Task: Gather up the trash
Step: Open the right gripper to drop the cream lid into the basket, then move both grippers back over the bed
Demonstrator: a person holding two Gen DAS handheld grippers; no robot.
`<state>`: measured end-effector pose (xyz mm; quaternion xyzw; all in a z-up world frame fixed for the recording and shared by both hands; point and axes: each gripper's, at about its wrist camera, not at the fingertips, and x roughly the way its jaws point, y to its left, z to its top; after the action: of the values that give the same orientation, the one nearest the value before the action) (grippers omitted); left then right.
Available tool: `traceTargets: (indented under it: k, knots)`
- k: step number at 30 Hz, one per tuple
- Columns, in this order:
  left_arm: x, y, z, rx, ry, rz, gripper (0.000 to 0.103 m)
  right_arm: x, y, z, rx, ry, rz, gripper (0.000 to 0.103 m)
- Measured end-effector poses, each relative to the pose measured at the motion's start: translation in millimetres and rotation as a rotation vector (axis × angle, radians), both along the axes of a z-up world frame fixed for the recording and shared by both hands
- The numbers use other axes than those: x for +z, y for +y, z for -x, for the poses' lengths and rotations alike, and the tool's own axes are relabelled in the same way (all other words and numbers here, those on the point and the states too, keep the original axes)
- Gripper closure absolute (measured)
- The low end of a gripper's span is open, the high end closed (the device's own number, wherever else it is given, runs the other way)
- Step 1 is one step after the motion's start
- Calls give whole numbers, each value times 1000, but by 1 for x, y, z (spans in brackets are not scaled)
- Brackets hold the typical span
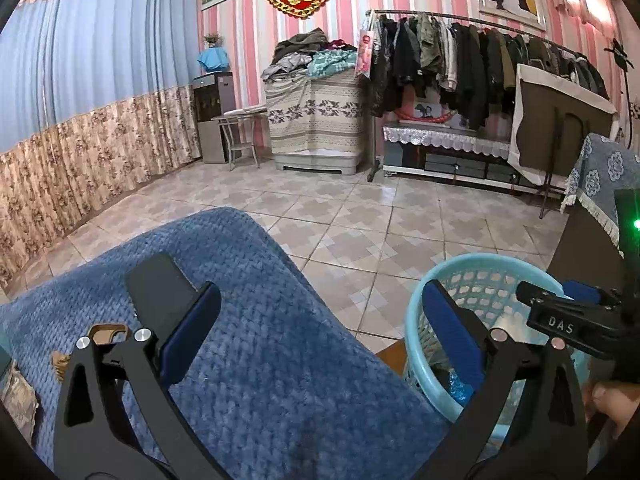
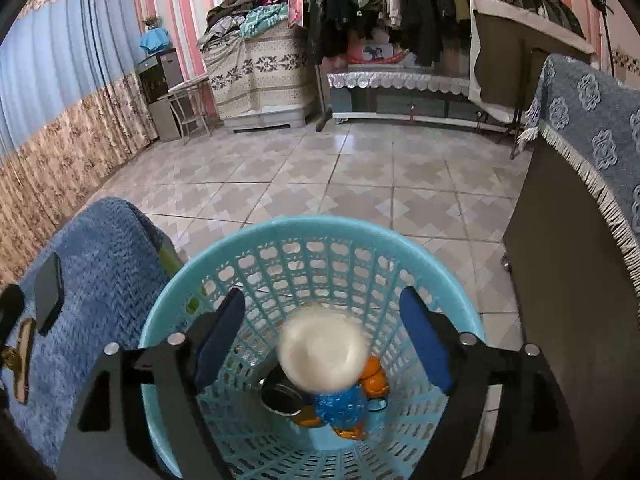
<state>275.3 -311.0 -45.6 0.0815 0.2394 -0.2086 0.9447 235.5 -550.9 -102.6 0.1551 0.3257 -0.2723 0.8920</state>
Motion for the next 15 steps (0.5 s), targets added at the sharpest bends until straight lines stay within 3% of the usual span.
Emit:
traceTargets:
  k: [5,15]
  knots:
    - [1,13,-2,18,0,11,6,7,0,4,-9,-7,15,7]
    - [-1,49,3,65,7,30,6,18,9,1,-5,-2,47,5]
